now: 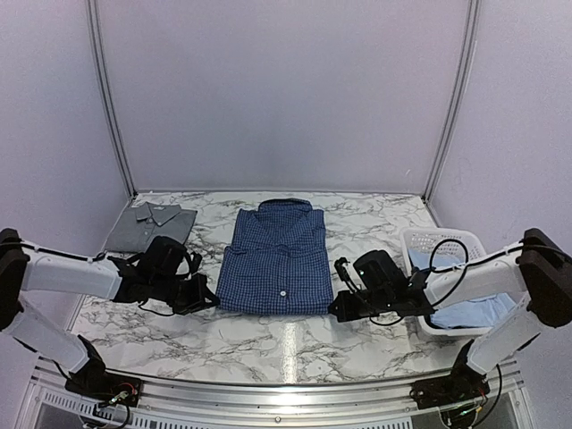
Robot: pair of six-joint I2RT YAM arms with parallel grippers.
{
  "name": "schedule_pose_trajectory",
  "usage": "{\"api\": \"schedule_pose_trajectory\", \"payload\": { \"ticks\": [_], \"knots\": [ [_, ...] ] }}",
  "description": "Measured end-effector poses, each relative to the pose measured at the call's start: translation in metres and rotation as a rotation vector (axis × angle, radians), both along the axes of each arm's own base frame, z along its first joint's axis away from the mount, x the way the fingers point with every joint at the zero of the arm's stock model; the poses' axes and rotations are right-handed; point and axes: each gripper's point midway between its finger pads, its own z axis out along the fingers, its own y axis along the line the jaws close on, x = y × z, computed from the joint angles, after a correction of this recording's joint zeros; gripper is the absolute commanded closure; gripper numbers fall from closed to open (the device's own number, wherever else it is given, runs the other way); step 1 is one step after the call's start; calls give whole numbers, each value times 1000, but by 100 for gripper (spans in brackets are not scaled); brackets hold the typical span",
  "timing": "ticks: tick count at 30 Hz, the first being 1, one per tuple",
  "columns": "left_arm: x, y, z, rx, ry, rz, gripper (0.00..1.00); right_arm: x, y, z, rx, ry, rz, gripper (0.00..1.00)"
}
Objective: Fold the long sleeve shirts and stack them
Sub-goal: Pick up the 2/3-rectangle-folded shirt from the center of the board, then fold the 2/3-rectangle-folded shirt at the center of the board.
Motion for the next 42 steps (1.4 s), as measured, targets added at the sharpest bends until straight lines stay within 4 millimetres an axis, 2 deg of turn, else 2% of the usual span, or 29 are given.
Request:
{"api": "schedule_pose_trajectory", "payload": {
  "ticks": [7,11,14,18,19,21,24,26,29,31,33,36,38,40,42],
  "knots": [
    [-36,15,26,-1,-65,-14,100,-48,10,21,20,-14,54,100],
    [-47,20,42,-6,-96,-12,100,-62,13,38,39,-32,60,100],
    [-49,24,51,2,-113,-4,100,-62,16,53,43,-50,53,100],
    [-33,21,79,40,-161,8,100,-42,26,90,52,-99,20,100],
    [-26,16,88,44,-179,0,100,-32,30,102,61,-115,9,100],
    [1,8,108,56,-210,11,100,0,33,124,76,-153,-32,100],
    [56,-3,126,79,-246,31,100,59,28,142,70,-205,-110,100],
    [98,-8,128,88,-255,47,100,106,25,145,55,-229,-159,100],
    [162,-15,112,100,-238,68,100,180,24,127,26,-246,-212,100],
    [206,-20,89,106,-224,82,100,218,23,101,6,-233,-230,100],
    [240,-22,55,115,-189,95,100,250,20,63,-22,-196,-242,100],
    [269,-18,-2,142,-125,109,100,281,17,10,-60,-137,-242,100],
    [271,-17,-28,138,-92,103,100,291,17,-11,-58,-120,-238,100],
    [272,-18,-23,125,-111,103,100,290,18,-7,-46,-125,-234,100],
    [260,-20,-24,123,-112,95,100,278,17,-7,-41,-118,-228,100]
  ]
}}
